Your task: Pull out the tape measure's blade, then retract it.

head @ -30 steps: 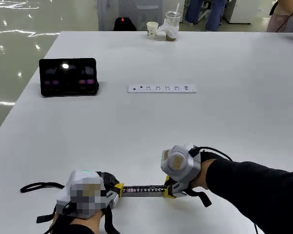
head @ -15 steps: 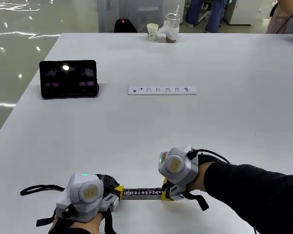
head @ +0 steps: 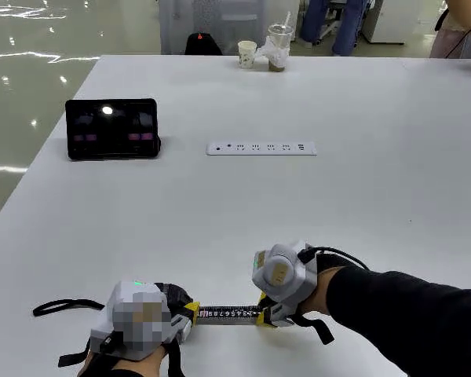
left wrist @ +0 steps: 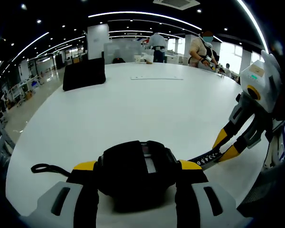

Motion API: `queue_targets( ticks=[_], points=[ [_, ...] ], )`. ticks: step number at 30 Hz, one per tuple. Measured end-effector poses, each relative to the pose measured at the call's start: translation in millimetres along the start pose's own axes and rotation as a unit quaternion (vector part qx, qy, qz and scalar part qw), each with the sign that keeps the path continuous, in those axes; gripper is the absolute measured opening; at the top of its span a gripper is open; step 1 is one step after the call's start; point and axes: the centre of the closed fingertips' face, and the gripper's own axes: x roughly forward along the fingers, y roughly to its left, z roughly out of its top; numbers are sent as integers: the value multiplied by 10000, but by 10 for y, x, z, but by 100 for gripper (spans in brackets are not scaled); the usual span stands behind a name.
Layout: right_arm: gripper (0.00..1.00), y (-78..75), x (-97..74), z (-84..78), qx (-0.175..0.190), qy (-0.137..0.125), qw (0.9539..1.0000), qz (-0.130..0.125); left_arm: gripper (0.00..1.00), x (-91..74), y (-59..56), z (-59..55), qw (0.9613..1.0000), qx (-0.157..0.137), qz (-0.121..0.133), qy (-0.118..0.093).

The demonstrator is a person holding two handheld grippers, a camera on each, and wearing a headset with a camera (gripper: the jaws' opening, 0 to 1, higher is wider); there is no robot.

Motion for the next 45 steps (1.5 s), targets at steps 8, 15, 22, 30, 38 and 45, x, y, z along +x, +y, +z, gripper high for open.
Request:
queue_targets(
  ticks=[8, 15, 22, 30, 38, 45],
  points=[
    [11, 12, -5, 23, 37, -33, 10000, 45, 59, -5, 14, 1, 9999, -106, -37, 3],
    [11, 12, -2, 43, 31, -18, 10000, 76, 59, -1, 9, 0, 10000, -26, -54, 30],
    [11, 18, 5, 60, 111, 14, 9999, 101, 59, 2, 8, 0, 10000, 6, -63, 45],
    [11, 12, 22, 75, 215, 48, 9997, 146, 58, -1, 11, 3, 9999, -36, -92, 37],
    [12, 6, 57, 116, 179, 53, 9997, 179, 59, -2, 8, 4, 9999, -33, -98, 47],
    [11, 15, 65, 133, 96, 71, 9998, 161, 59, 2, 11, 6, 9999, -32, -112, 44]
  ],
)
